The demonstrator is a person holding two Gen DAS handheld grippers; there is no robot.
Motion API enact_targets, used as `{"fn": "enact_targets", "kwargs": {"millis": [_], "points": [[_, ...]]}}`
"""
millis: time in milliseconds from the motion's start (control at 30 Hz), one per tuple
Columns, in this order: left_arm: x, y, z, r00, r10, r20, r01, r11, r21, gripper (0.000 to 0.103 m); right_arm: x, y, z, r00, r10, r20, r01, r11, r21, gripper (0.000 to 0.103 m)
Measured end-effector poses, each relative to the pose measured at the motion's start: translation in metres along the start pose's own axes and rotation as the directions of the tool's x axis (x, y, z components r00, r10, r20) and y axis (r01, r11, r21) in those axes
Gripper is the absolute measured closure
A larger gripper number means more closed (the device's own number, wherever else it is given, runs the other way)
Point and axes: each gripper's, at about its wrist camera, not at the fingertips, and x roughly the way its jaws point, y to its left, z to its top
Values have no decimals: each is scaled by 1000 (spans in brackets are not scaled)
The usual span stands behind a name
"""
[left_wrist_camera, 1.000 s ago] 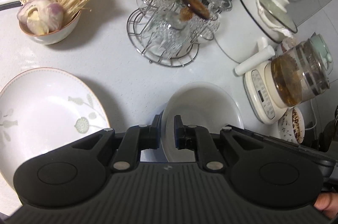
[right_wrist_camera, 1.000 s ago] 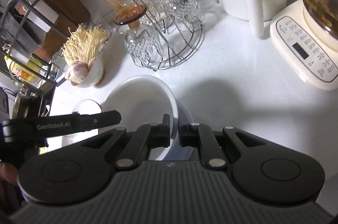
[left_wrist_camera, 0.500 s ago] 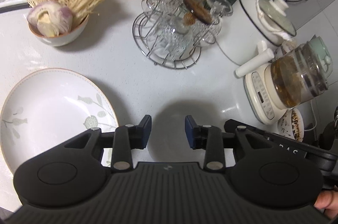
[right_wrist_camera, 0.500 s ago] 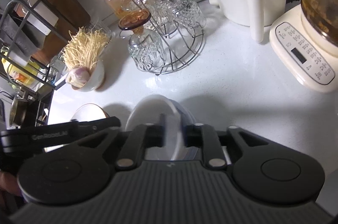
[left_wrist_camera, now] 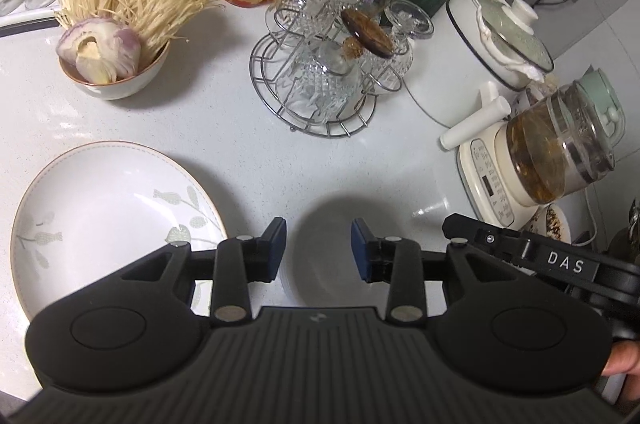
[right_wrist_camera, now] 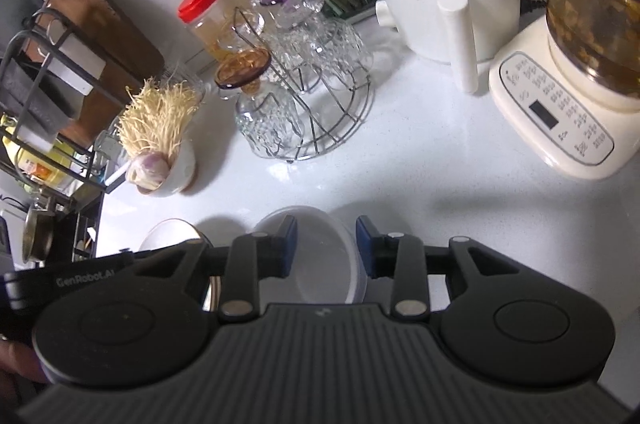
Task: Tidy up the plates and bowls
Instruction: 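Lift the white bowl with both grippers toward the light blue bowls, then lower the white bowl into the nested light blue bowls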
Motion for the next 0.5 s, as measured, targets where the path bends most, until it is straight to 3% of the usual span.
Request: {"fn": "enact_targets", "kwargs": {"millis": [267, 500], "points": [[22, -1, -10, 999, -9, -41, 10, 1000, 22, 62, 20, -5, -10, 999, -13, -53, 13, 1000, 8, 67], [37, 9, -13, 999, 9, -45, -10, 1000, -25, 62, 46, -20, -19, 992, 3, -127, 5, 998, 65, 67]]}}
